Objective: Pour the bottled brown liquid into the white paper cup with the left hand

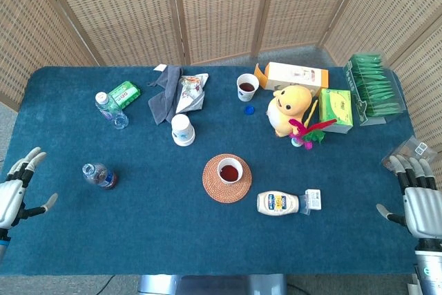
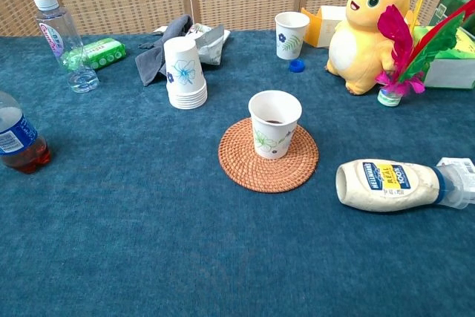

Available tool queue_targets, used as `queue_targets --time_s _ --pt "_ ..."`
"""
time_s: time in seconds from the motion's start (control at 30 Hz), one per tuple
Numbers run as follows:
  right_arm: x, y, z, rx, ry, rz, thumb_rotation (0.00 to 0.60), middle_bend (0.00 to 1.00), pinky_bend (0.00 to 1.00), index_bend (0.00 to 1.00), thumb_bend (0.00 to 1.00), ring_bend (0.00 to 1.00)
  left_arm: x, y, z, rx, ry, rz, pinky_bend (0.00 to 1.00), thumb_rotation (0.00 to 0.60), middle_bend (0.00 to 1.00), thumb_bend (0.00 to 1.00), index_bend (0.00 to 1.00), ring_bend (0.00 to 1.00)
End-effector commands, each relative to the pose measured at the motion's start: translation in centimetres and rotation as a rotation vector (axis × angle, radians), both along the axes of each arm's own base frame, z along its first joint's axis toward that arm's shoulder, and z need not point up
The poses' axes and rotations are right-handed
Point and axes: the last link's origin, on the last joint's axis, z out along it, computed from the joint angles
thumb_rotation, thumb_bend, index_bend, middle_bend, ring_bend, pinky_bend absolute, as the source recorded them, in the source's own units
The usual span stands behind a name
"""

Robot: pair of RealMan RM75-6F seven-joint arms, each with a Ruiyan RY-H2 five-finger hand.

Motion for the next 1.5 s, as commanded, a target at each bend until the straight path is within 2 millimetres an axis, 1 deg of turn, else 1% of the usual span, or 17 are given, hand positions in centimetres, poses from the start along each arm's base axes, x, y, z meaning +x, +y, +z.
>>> queue_targets --time_s 0.03,0.23,0.43,0.67,1.1,1.5 --pt "0.1 0.1 0.1 0.002 -0.002 0.003 0.600 0.00 0.00 0.00 0.00 0.00 -1.3 0.0 -0.9 -0.022 -0.057 0.021 0.00 0.600 0.00 0.37 0.00 0.00" --pt "0.2 0.1 0.0 0.010 -0.007 0.007 0.600 0.00 0.00 0.00 0.00 0.00 -2.6 0.6 -2.5 -0.053 -0.183 0.037 0.00 0.600 0.00 0.36 0.00 0.00" --pt "0.2 0.2 0.1 0.013 -0.010 0.006 0.600 0.00 0.00 0.00 0.00 0.00 -3.0 1.9 -4.2 -0.046 -0.245 -0.024 0.00 0.600 0.00 0.36 0.00 0.00" --pt "0.1 0.2 0.1 0.017 -0.013 0.003 0.600 0.00 0.00 0.00 0.00 0.00 -3.7 2.4 -5.7 -0.048 -0.286 -0.044 0.00 0.600 0.00 0.36 0.00 0.00" --pt "0.1 0.2 -0.1 0.031 -0.015 0.004 0.600 0.00 0.00 0.00 0.00 0.00 -4.0 3.0 -7.8 -0.063 -0.323 -0.058 0.00 0.600 0.00 0.36 0.00 0.00" --pt "0.1 0.1 -0.1 0.040 -0.018 0.002 0.600 0.00 0.00 0.00 0.00 0.00 -3.0 4.6 -9.4 -0.069 -0.335 -0.095 0.00 0.600 0.00 0.36 0.00 0.00"
